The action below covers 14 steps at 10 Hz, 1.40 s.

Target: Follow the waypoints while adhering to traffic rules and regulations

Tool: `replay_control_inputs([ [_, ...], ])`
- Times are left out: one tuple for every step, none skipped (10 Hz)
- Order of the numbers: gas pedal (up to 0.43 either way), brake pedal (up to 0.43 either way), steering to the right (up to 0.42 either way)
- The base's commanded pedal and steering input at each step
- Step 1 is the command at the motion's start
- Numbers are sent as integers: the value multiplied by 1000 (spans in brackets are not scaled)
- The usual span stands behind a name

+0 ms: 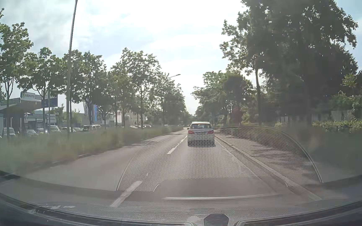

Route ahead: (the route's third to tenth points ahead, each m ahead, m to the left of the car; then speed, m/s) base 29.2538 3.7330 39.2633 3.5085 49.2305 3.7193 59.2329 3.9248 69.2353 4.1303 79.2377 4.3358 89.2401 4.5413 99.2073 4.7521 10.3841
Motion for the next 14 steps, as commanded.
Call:
replay_control_inputs([
  [8, 0, 0],
  [8, 0, 0],
  [8, 0, 0],
  [8, 0, 0],
  [8, 0, 0],
  [8, 0, 0],
  [8, 0, -1],
  [8, 0, -1],
  [8, 0, -1],
  [8, 0, -2],
  [8, 0, -1],
  [8, 0, 0],
  [8, 0, 0],
  [20, 0, 0],
])
